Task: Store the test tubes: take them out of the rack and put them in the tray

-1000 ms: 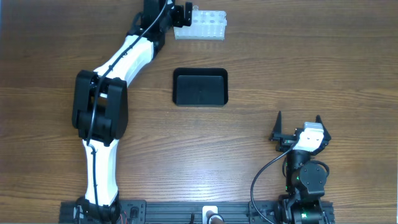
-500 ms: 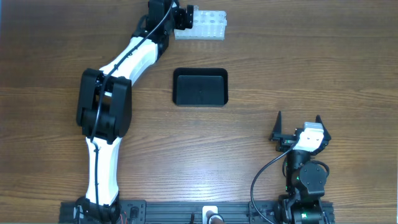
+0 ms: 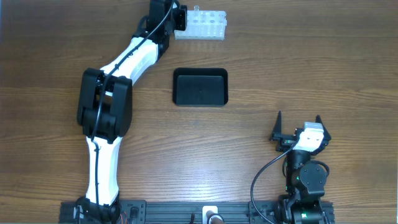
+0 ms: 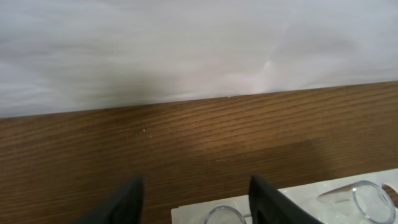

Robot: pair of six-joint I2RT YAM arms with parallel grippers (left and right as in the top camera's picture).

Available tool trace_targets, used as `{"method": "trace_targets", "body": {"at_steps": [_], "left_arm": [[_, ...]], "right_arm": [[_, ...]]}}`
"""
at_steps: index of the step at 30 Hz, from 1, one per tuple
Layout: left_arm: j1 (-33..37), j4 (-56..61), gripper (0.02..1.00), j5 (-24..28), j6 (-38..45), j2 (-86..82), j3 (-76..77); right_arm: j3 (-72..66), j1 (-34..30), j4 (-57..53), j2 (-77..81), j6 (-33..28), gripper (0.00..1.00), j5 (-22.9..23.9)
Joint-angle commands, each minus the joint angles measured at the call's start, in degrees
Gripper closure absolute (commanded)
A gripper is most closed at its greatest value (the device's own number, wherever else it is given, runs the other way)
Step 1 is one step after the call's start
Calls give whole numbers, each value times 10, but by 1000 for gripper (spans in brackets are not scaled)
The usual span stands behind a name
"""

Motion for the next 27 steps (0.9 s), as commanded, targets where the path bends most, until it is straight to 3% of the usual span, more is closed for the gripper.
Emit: {"method": "trace_targets", "body": {"at_steps": [1, 27], "left_arm": [[-1, -3, 575, -5, 0, 7, 12], [-3, -1, 882, -5, 1, 7, 12]], "right_arm": [[-5, -4, 1, -3, 5, 9, 7], [-5, -4, 1, -3, 5, 9, 7]]}}
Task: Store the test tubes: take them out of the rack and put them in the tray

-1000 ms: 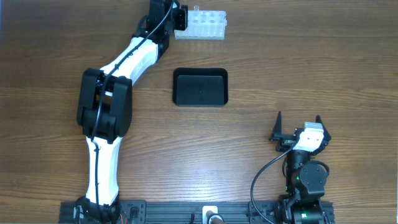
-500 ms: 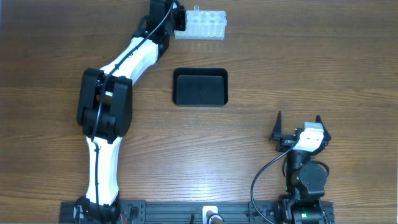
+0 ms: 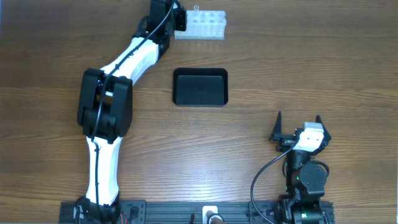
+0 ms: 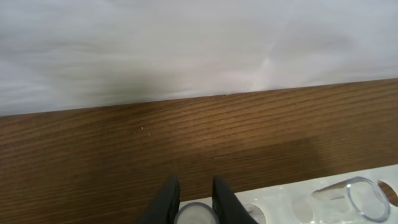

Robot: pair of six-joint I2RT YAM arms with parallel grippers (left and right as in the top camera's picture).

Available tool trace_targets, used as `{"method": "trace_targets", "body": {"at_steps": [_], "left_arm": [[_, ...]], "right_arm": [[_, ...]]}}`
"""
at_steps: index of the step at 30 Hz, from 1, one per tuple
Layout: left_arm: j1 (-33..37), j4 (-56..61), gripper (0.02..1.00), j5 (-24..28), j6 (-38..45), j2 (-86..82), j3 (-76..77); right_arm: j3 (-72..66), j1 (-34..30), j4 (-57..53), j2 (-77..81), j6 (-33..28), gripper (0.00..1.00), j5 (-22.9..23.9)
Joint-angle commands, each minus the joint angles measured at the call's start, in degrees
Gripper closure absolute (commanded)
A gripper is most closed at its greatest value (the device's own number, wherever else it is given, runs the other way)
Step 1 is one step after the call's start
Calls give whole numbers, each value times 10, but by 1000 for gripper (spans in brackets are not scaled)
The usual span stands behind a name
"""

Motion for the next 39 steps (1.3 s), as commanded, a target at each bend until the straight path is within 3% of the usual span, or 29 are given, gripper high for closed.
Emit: {"method": "trace_targets", "body": {"at_steps": [1, 13, 27, 33, 39], "left_arm": [[-2, 2, 886, -5, 0, 7, 12], [-3, 3, 917, -5, 1, -11, 12], [-13, -23, 917, -11, 74, -232, 12], [-42, -204, 877, -25, 30, -308, 12], [-97, -451, 954, -134, -169, -296, 10]], "right_arm": [[-5, -4, 1, -3, 5, 9, 7], [-5, -4, 1, -3, 5, 9, 7], [-5, -4, 1, -3, 5, 9, 7], [-5, -4, 1, -3, 5, 9, 7], [-5, -4, 1, -3, 5, 9, 7]]}}
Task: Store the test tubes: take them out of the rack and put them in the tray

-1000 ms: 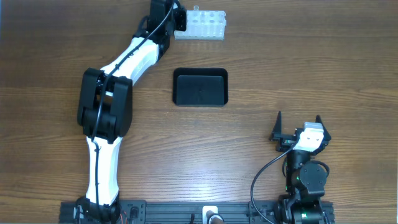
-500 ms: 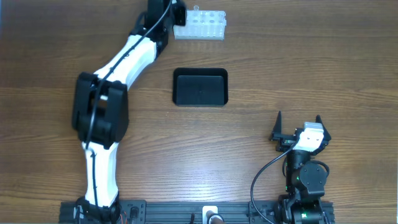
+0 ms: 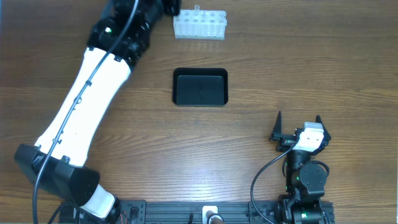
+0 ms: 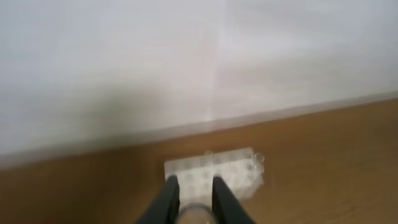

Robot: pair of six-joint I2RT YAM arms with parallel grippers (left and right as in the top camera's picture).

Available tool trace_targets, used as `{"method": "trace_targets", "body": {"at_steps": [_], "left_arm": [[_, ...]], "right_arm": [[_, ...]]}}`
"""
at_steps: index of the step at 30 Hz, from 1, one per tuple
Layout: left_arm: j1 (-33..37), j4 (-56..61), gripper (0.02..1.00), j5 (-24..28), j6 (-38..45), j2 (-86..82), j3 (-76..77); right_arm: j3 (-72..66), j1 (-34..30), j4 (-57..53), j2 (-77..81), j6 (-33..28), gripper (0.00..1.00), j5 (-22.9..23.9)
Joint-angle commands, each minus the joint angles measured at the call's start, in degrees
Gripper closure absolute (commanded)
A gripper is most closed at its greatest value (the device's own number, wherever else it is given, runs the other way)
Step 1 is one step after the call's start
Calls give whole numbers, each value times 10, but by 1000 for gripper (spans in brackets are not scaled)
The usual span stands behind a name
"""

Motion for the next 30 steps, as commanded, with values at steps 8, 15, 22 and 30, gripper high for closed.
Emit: {"method": "trace_targets", "body": {"at_steps": [8, 15, 22, 30], "left_arm": [[-81, -185, 943, -106, -250, 89, -46], [-90, -192, 947, -105, -251, 147, -50], [-81, -198, 941, -105, -250, 188, -50], [-73, -199, 934, -103, -250, 225, -50]], "right_arm": [[-5, -4, 1, -3, 6, 9, 7], [-5, -4, 1, -3, 6, 9, 7], [-5, -4, 1, -3, 6, 7, 7], [-5, -4, 1, -3, 6, 7, 7]]}}
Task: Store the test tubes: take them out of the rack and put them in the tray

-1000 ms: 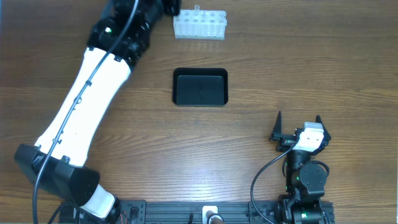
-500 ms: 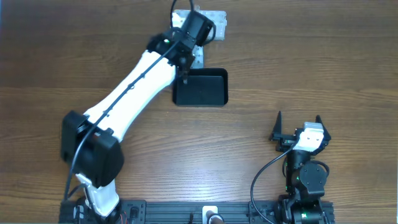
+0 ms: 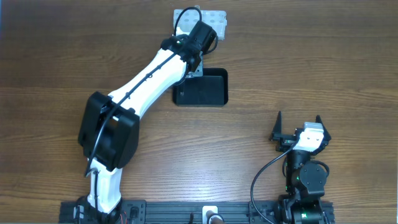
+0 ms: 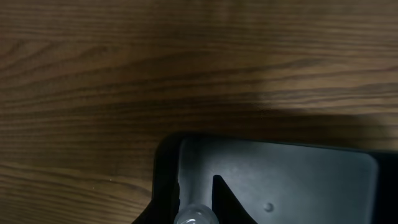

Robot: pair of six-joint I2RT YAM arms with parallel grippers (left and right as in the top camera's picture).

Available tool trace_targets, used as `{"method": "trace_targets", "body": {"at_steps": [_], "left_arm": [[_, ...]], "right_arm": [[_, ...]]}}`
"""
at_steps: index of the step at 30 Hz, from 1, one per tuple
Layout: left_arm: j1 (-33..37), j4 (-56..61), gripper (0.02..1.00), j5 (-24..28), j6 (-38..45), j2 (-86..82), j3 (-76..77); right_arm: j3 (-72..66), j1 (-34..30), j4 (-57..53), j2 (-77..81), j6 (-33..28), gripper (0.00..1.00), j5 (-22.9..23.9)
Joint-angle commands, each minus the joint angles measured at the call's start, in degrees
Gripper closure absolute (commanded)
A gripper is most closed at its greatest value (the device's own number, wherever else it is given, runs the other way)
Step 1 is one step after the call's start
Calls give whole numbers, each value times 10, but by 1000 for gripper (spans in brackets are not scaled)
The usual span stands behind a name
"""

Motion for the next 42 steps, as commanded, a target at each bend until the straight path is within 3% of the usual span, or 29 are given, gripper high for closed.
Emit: {"method": "trace_targets", "body": {"at_steps": [1, 16, 22, 28, 36, 42], "left_arm": [[9, -1, 934, -7, -8, 27, -4], [16, 3, 869, 10, -8, 52, -4], [16, 11, 730, 8, -8, 52, -3], [18, 55, 722, -38, 1, 21, 4], [30, 142, 673, -71, 107, -28, 84], [55, 268, 487, -2, 198, -20, 94]], "right_arm": [[-5, -4, 1, -3, 5, 7, 7], [-5, -4, 1, -3, 5, 7, 7], [-5, -4, 1, -3, 5, 9, 7], [-5, -4, 1, -3, 5, 9, 7], [-5, -4, 1, -3, 5, 9, 7], [-5, -4, 1, -3, 5, 9, 7]]}}
